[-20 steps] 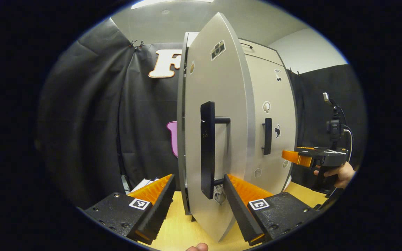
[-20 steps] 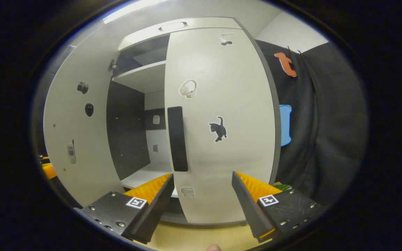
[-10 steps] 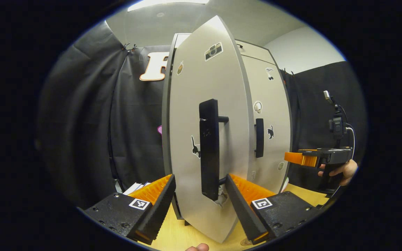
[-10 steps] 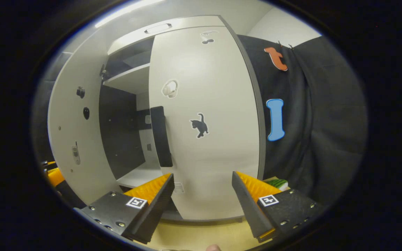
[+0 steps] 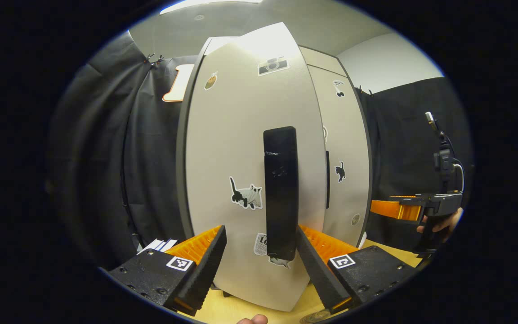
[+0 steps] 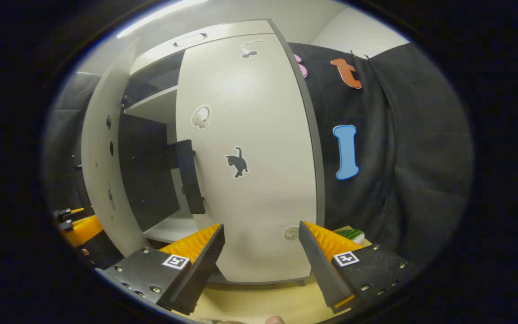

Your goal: Grasp the bottle in the cabinet with the left hand and place it on the coaster, then close the right door with the right hand and the left door with the left hand.

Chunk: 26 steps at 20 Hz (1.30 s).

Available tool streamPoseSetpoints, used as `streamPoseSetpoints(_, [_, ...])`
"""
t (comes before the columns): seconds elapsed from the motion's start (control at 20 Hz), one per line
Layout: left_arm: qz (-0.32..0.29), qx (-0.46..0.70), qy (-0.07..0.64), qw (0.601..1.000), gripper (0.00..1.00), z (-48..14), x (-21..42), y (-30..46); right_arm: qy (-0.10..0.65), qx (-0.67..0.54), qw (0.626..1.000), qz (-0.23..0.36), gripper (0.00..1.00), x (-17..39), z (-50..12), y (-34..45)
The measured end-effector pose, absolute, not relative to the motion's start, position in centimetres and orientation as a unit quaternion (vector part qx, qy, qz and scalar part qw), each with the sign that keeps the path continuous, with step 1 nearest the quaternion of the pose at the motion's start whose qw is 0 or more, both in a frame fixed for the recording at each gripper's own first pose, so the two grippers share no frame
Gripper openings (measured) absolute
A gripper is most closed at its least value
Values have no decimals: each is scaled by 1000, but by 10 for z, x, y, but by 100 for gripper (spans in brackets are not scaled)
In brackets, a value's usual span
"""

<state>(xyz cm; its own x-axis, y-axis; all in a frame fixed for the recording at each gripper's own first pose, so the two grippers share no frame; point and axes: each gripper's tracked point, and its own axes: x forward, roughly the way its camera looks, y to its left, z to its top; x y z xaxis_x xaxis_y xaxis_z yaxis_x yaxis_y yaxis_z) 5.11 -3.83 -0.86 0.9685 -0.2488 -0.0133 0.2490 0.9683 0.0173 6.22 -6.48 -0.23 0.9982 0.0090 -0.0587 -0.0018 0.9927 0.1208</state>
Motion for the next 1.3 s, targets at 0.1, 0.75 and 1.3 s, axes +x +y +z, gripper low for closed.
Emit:
streamPoseSetpoints(0.1, [-122, 20, 3, 992, 95, -9, 65, -50, 27, 60, 998, -1, 100, 63, -1, -72])
streamPoseSetpoints(0.75, [-99, 11, 13, 995, 94, -19, 128, -89, 55, 44, 997, 3, 100, 54, -20, -87])
streamPoseSetpoints(1.3, [-48, 24, 9, 999, 99, -26, 167, -99, 59, 45, 997, 9, 100, 36, -25, -89])
